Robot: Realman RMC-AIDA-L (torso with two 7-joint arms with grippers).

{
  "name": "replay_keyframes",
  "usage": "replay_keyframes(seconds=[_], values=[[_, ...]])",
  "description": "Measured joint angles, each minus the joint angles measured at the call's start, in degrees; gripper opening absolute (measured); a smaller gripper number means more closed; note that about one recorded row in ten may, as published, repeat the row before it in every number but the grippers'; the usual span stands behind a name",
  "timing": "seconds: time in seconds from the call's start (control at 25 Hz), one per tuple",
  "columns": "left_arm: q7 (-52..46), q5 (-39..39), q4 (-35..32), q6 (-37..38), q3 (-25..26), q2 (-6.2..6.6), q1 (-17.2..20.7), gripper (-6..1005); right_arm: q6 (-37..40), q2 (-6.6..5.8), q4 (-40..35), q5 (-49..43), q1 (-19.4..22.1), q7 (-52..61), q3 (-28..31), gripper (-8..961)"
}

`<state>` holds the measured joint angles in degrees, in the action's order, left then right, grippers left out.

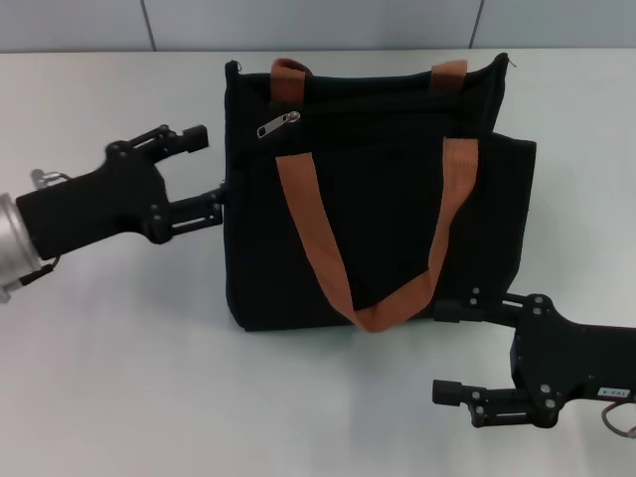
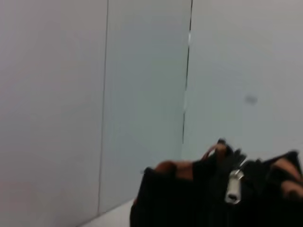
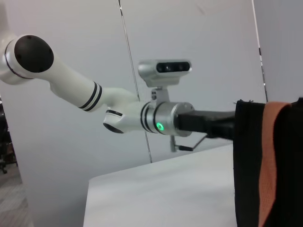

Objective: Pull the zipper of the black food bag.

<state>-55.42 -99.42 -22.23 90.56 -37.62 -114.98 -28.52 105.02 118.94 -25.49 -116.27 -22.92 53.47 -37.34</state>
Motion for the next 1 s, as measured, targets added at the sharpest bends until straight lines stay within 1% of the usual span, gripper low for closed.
replay_keyframes(seconds=[0.04, 0.12, 0.2, 0.4, 0.52, 0.68, 0.72, 0.8, 0.84, 0.92, 1.0], values=[[0.0, -0.9, 0.0, -2.2, 0.0, -0.4, -0.7, 830, 0.0, 0.0, 0.0, 0.0, 0.0, 0.0, 0.0, 763], [0.1, -1.0, 0.0, -2.7, 0.0, -0.49, -0.9, 830, 0.0, -0.04, 0.0, 0.0, 0.0, 0.0, 0.1, 760], [0.9, -1.0, -0.1, -5.2, 0.0, -0.94, -1.6, 829, 0.0, -0.08, 0.0, 0.0, 0.0, 0.0, 0.1, 758], [2.7, -1.1, -0.1, -6.8, 0.0, -1.35, -2.5, 825, 0.0, -0.11, 0.0, 0.0, 0.0, 0.0, 0.6, 752], [4.5, -1.5, -0.4, -7.1, -0.2, -1.98, -3.5, 822, 0.0, -0.11, 0.0, 0.0, -0.1, 0.0, 0.7, 748], [4.9, -1.5, -0.9, -7.2, -0.1, -2.22, -3.7, 755, 0.0, -0.08, 0.0, 0.0, -0.1, 0.0, 1.2, 744], [4.9, -0.7, -1.0, -7.1, 1.2, -2.3, -3.6, 738, 0.0, -0.06, 0.0, 0.0, -0.1, 0.0, 1.5, 743], [4.9, -0.7, -1.0, -7.1, 1.2, -2.3, -3.6, 704, 0.0, -0.02, 0.0, 0.0, -0.1, 0.0, 1.6, 740], [4.9, 0.7, -1.0, -6.8, 3.1, -2.42, -3.0, 688, 0.0, -0.02, 0.0, 0.0, -0.1, 0.0, 1.6, 739], [4.9, 1.3, -0.9, -6.5, 3.6, -2.45, -2.8, 654, 0.1, 0.06, 0.1, 0.1, -0.3, 0.1, 2.4, 737], [5.0, 1.7, -0.7, -5.7, 3.7, -2.45, -2.6, 564, 0.3, 0.09, 0.2, 0.1, -0.4, 0.1, 3.1, 734]])
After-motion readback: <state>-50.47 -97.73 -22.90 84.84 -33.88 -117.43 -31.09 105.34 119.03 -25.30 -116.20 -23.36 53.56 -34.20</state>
